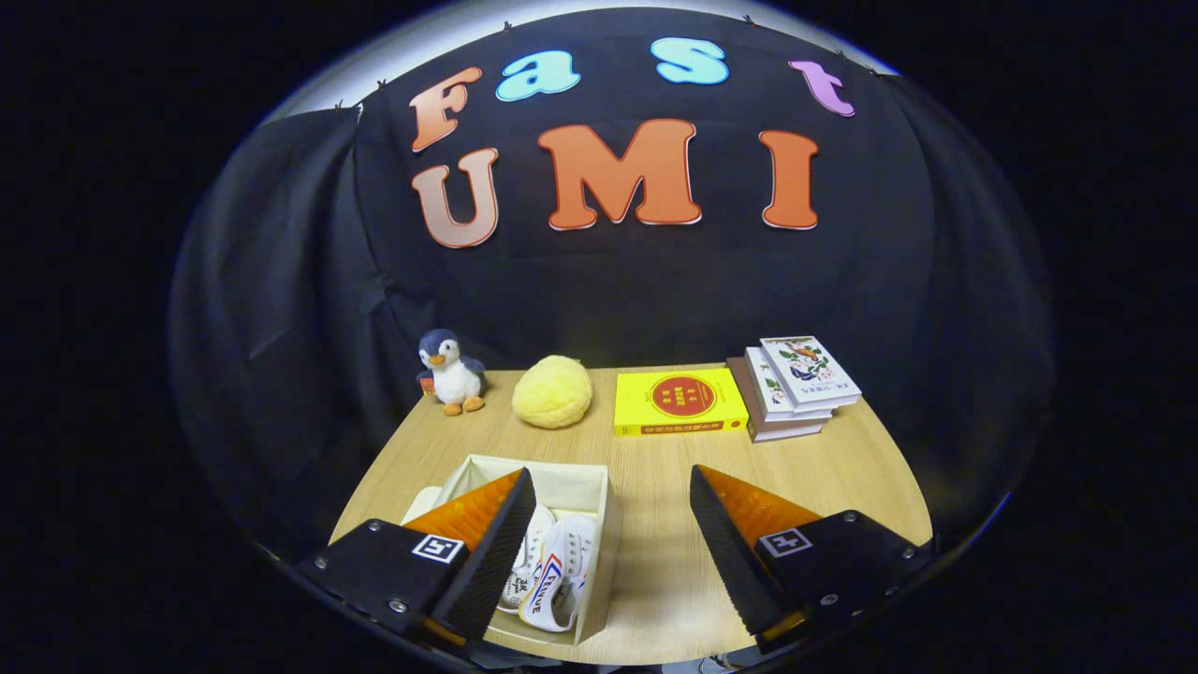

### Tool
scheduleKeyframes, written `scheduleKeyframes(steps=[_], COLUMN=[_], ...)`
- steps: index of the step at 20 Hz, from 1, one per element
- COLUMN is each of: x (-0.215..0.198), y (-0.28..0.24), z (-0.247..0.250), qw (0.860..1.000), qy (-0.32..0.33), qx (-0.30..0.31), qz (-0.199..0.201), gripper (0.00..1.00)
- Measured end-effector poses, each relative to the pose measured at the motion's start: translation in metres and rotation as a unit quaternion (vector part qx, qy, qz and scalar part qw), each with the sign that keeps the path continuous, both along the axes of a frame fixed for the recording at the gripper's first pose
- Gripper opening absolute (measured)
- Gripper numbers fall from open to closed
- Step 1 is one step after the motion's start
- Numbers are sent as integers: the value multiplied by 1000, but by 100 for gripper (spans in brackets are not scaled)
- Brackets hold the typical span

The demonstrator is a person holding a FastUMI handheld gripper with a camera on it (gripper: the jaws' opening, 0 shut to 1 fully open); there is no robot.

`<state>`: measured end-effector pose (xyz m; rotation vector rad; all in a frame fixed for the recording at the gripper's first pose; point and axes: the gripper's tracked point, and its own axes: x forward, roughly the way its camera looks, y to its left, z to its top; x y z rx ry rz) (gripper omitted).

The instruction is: Open the storage box then place both shoes into the box .Put the left shoe in first, then the right shoe, with the right side of both shoes facing outward in a uniform manner.

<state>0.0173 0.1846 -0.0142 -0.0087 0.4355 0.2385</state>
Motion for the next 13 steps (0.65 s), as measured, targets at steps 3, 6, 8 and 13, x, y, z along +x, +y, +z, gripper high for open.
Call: scheduleKeyframes(steps=[3,6,8,13], x=[6,10,11,17], y=[-28,-55,-73,-115], z=[20,32,38,52], qw=[1000,999,998,997], qy=[-28,-45,-50,-72], qx=[0,6,13,11], qz=[-10,-21,-27,-36], gripper=[98,98,98,99])
